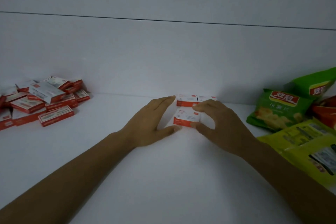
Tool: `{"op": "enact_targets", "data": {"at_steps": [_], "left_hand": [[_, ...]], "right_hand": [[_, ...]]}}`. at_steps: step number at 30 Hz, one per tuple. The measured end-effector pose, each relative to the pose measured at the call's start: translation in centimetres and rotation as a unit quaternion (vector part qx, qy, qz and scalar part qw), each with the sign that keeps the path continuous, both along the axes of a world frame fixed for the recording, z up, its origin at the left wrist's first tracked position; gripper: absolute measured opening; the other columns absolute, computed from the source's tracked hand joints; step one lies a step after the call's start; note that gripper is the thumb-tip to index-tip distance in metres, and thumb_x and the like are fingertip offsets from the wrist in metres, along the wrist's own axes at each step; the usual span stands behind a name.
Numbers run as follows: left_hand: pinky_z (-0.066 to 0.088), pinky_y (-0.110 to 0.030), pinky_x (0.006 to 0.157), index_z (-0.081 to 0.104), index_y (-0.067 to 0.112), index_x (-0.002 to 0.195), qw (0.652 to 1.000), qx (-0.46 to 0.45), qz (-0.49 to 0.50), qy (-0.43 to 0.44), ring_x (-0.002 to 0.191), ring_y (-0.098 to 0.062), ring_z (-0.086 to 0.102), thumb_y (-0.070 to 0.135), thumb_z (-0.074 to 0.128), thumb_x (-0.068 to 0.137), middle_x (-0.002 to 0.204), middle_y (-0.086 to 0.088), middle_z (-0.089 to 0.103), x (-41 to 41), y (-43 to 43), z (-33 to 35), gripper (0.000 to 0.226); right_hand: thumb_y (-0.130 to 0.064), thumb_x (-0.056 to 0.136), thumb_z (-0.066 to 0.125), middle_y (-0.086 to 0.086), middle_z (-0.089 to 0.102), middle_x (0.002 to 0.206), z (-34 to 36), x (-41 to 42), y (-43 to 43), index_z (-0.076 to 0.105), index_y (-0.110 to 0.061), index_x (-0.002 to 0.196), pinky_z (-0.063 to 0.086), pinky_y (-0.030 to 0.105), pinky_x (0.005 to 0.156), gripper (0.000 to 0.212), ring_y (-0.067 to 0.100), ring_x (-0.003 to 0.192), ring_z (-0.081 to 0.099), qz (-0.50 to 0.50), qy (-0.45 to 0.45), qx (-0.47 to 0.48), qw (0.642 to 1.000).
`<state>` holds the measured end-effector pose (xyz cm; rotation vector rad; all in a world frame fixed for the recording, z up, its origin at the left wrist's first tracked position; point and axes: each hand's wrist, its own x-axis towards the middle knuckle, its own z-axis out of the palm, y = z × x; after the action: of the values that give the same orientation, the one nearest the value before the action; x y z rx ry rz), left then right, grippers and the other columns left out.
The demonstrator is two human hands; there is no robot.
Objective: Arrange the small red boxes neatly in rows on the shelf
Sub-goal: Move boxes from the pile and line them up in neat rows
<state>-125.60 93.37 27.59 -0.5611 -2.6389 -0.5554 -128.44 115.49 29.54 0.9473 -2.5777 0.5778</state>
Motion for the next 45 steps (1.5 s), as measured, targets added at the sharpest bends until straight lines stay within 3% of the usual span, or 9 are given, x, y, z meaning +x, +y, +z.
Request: {"op": "enact_targets", "data": {"at_steps": [3,7,15,24,29,36,41,45], "left_hand": [[0.019,-0.015,0.103,0.019,0.026,0.147,1.0,0.022,-0.003,-0.011,0.13,0.002,0.025,0.06,0.053,0.082,0.148,0.012,0.03,0.1,-0.1,0.1,0.081],[0.007,0.003,0.095,0.017,0.031,0.146,1.0,0.02,0.001,-0.024,0.12,0.018,0.013,0.061,0.053,0.081,0.136,0.028,0.022,0.1,0.1,0.1,0.081],[0.007,0.008,0.093,0.012,0.035,0.145,1.0,0.01,-0.001,-0.015,0.119,0.024,0.008,0.068,0.046,0.079,0.137,0.029,0.017,0.2,-0.5,0.5,0.081],[0.002,0.005,0.095,0.014,0.025,0.148,0.999,-0.027,-0.009,-0.037,0.124,0.014,0.01,0.066,0.044,0.079,0.149,0.014,0.022,-0.3,-0.6,-0.3,0.086],[0.01,-0.007,0.1,0.014,0.024,0.148,0.999,-0.023,-0.009,-0.042,0.135,0.001,0.016,0.067,0.041,0.078,0.152,0.011,0.021,-0.4,-0.6,-0.4,0.086],[0.003,0.005,0.094,0.013,0.025,0.148,0.999,-0.025,-0.015,-0.034,0.126,0.013,0.011,0.071,0.039,0.078,0.151,0.012,0.022,-0.6,-0.7,-0.7,0.088],[0.009,-0.004,0.1,0.015,0.024,0.148,0.999,-0.005,-0.017,-0.026,0.125,0.012,0.013,0.066,0.042,0.078,0.15,0.011,0.024,-0.3,-0.4,-0.7,0.086],[0.018,-0.017,0.106,0.021,0.02,0.147,1.0,-0.014,0.002,0.005,0.136,-0.006,0.024,0.067,0.041,0.08,0.15,0.005,0.029,-0.2,-0.2,-1.0,0.084]], "right_hand": [[-0.043,0.085,0.056,-0.004,0.057,0.124,0.6,1.6,-0.6,0.056,-0.018,0.123,0.032,0.014,0.091,0.046,0.011,0.115,0.05,0.035,-0.003,0.036,0.999],[-0.044,0.092,0.047,-0.007,0.041,0.141,0.2,2.2,-1.3,0.039,-0.022,0.138,0.029,0.019,0.101,0.052,0.008,0.126,0.037,0.057,-0.022,0.122,0.991],[-0.046,0.095,0.037,-0.009,0.018,0.154,-0.7,0.7,-1.9,0.021,-0.024,0.146,0.015,0.022,0.11,0.058,0.008,0.14,0.016,0.028,-0.055,0.143,0.988],[-0.046,0.092,0.046,-0.007,0.031,0.148,-2.0,-1.7,-0.9,0.036,-0.025,0.139,0.02,0.02,0.106,0.052,0.008,0.136,0.025,0.044,-0.066,0.072,0.994],[-0.057,0.084,0.032,-0.008,0.03,0.149,-2.3,-1.8,-1.0,0.033,-0.027,0.14,0.022,0.026,0.109,0.064,0.01,0.137,0.026,0.026,-0.055,0.081,0.995],[-0.051,0.09,0.038,-0.006,0.031,0.148,-2.7,-1.8,-1.0,0.034,-0.023,0.14,0.02,0.022,0.107,0.057,0.01,0.136,0.026,0.025,-0.046,0.076,0.996],[-0.052,0.086,0.036,-0.003,0.035,0.147,-3.0,-1.7,-1.1,0.036,-0.021,0.14,0.018,0.024,0.11,0.062,0.014,0.136,0.029,0.022,-0.039,0.06,0.997],[-0.047,0.087,0.045,0.004,0.049,0.137,-2.6,-0.7,-1.2,0.045,-0.016,0.133,0.024,0.027,0.106,0.055,0.02,0.127,0.043,0.013,0.031,0.044,0.998]]}}
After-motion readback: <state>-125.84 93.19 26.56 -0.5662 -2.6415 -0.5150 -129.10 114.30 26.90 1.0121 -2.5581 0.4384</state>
